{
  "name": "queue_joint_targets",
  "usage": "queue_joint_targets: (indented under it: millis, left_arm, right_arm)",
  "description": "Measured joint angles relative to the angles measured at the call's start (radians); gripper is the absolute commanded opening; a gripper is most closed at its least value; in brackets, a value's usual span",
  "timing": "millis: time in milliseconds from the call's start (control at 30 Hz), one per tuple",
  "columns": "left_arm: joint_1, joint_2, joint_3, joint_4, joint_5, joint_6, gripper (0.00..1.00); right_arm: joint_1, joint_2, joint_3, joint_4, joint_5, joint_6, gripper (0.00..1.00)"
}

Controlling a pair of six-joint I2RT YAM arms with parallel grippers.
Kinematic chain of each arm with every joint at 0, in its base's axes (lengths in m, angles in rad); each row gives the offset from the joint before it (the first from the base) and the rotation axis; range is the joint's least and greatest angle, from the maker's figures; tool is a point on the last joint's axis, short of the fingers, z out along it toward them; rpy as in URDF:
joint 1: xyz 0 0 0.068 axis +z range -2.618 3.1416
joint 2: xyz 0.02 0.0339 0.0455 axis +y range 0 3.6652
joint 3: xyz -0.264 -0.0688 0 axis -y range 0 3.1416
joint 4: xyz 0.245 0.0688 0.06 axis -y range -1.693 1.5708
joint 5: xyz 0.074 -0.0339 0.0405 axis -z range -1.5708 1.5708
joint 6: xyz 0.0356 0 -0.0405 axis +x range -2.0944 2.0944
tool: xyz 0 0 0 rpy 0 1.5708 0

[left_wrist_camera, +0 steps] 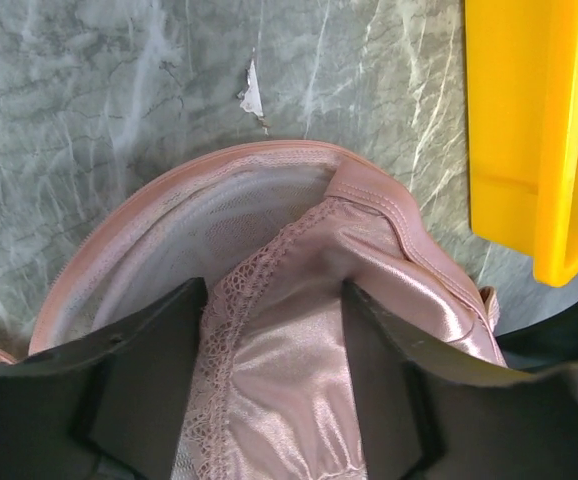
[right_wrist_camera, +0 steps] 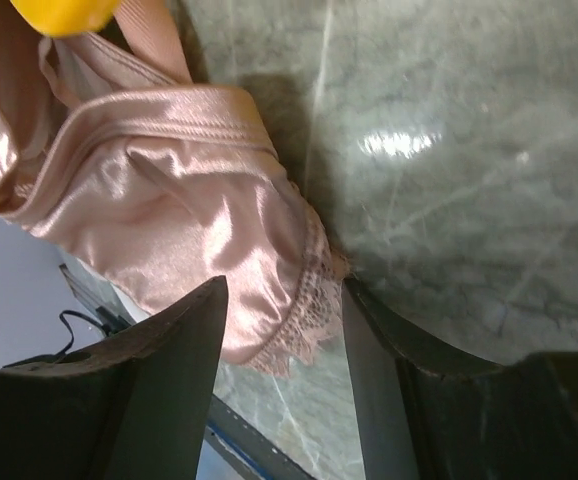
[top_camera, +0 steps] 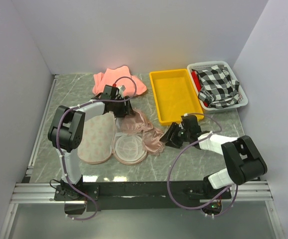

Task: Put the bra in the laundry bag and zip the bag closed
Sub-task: Adjust the bra in the laundry bag.

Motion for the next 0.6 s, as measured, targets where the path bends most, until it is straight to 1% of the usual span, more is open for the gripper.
queue_joint_targets:
  millis: [33, 100, 133, 167, 200, 267, 300, 400, 433, 467, 500, 533, 600]
  left_arm:
    - [0.0, 0.0, 0.0, -0.001, -0.001, -0.002, 0.55]
    - [0.0, 0.0, 0.0, -0.003, -0.006, 0.0, 0.5]
    - [0.0, 0.0, 0.0, -0.004, -0.007, 0.0, 0.42]
    - [0.0, 0.0, 0.0, -0.005, -0.009, 0.002, 0.4]
    - [0.0, 0.0, 0.0, -0.007, -0.01, 0.003, 0.34]
    - [0.0, 0.0, 0.0, -0.011, -0.013, 0.004, 0.31]
    - [0.0, 0.0, 0.0, -0.012, -0.014, 0.003, 0.25]
    - [0.0, 0.0, 0.0, -0.015, -0.018, 0.002, 0.14]
    - [0.0, 0.0, 0.0, -0.017, -0.018, 0.003, 0.1]
    - [0.0, 0.0, 0.0, -0.018, -0.018, 0.002, 0.06]
    - [0.0, 0.0, 0.0, -0.018, -0.018, 0.003, 0.03]
    - [0.0, 0.0, 0.0, -0.018, -0.018, 0.002, 0.01]
    - [0.0, 0.0, 0.0, -0.019, -0.019, 0.003, 0.01]
  right_arm:
    - [0.0, 0.012, 0.004, 0.013, -0.003, 0.002, 0.56]
    - [0.0, 0.032, 0.008, 0.04, -0.012, 0.005, 0.52]
    - [0.0, 0.04, 0.008, 0.052, -0.016, 0.007, 0.5]
    - [0.0, 0.046, 0.008, 0.06, -0.019, 0.008, 0.48]
    - [0.0, 0.051, 0.008, 0.068, -0.022, 0.01, 0.47]
    - [0.0, 0.057, 0.008, 0.072, -0.021, 0.011, 0.41]
    - [0.0, 0.06, 0.008, 0.072, -0.02, 0.011, 0.37]
    - [0.0, 0.067, 0.008, 0.07, -0.017, 0.003, 0.22]
    - [0.0, 0.072, 0.011, 0.067, -0.015, 0.0, 0.07]
    - [0.0, 0.078, 0.015, 0.065, -0.015, -0.004, 0.0]
    - [0.0, 0.087, 0.02, 0.065, -0.015, -0.01, 0.0]
    - [0.0, 0.094, 0.023, 0.065, -0.016, -0.014, 0.0]
    - [0.0, 0.105, 0.027, 0.064, -0.016, -0.016, 0.0]
